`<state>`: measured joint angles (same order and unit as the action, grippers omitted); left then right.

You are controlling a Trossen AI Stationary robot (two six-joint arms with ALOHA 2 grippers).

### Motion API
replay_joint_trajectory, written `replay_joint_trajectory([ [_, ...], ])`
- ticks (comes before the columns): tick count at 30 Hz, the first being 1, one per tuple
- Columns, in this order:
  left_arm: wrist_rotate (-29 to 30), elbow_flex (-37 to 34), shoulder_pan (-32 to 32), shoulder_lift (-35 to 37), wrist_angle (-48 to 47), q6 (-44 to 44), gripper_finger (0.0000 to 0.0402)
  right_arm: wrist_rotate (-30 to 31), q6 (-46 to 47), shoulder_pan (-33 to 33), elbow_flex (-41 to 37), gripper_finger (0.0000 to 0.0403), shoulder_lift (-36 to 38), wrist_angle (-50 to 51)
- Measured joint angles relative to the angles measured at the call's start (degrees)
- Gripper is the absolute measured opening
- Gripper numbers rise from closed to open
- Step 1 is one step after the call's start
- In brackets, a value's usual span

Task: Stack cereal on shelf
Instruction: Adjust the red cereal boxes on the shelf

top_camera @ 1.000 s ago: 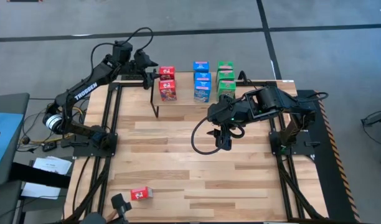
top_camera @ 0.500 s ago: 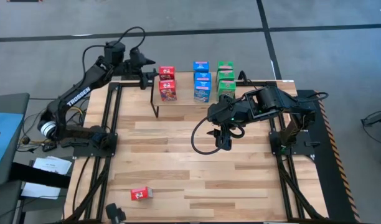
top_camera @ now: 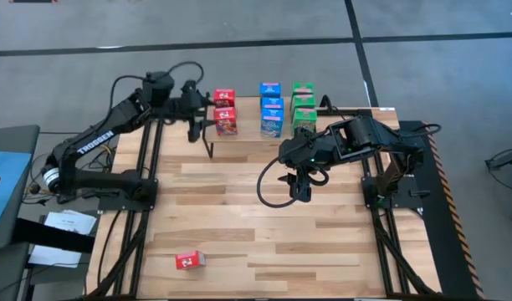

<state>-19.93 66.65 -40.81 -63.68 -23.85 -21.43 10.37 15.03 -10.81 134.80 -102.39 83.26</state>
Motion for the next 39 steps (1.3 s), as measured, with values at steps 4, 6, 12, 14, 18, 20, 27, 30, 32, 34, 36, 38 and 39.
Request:
replay_joint_trajectory([
  [4, 4.6, 0.0, 6.0, 0.0, -4.4, -2.3, 0.0279, 0.0, 0.0, 0.0, 0.0, 0.025, 0.0, 0.0],
  [6, 7.8, -0.1, 8.7, 0.0, -5.9, -2.8, 0.0279, 0.0, 0.0, 0.0, 0.0, 0.025, 0.0, 0.0],
  [12, 15.7, -2.6, 15.4, 0.0, -6.8, -0.3, 0.0279, 0.0, 0.0, 0.0, 0.0, 0.025, 0.0, 0.0],
  [14, 16.8, -4.0, 16.9, 0.0, -6.6, -0.1, 0.0279, 0.0, 0.0, 0.0, 0.0, 0.025, 0.0, 0.0],
  [18, 20.5, -8.2, 19.3, 0.0, -3.5, 1.9, 0.0279, 0.0, 0.0, 0.0, 0.0, 0.025, 0.0, 0.0],
  [20, 22.0, -10.0, 20.0, 0.0, -1.8, 2.8, 0.0279, 0.0, 0.0, 0.0, 0.0, 0.025, 0.0, 0.0],
  [27, 23.3, -14.0, 20.3, -0.1, 3.4, 3.3, 0.0279, 0.0, 0.0, 0.0, 0.0, 0.025, 0.0, 0.0],
  [30, 23.7, -16.0, 20.1, -0.1, 5.3, 3.7, 0.0279, 0.0, 0.0, 0.0, 0.0, 0.025, 0.0, 0.0],
  [32, 23.7, -16.4, 19.9, -0.2, 5.8, 3.8, 0.0279, 0.0, 0.0, 0.0, 0.0, 0.025, 0.0, 0.0],
  [34, 23.7, -16.4, 19.8, -1.1, 6.2, 4.2, 0.0279, 0.0, 0.0, 0.0, 0.0, 0.025, 0.0, 0.0],
  [36, 23.7, -16.5, 19.5, -1.5, 6.2, 4.1, 0.0279, 0.0, 0.0, 0.0, 0.0, 0.025, 0.0, 0.0],
  [38, 23.7, -16.4, 19.4, -2.4, 7.9, 3.9, 0.0279, 0.0, 0.0, 0.0, 0.0, 0.025, 0.0, 0.0],
  [39, 23.7, -16.4, 19.4, -2.8, 7.8, 3.9, 0.0279, 0.0, 0.0, 0.0, 0.0, 0.025, 0.0, 0.0],
])
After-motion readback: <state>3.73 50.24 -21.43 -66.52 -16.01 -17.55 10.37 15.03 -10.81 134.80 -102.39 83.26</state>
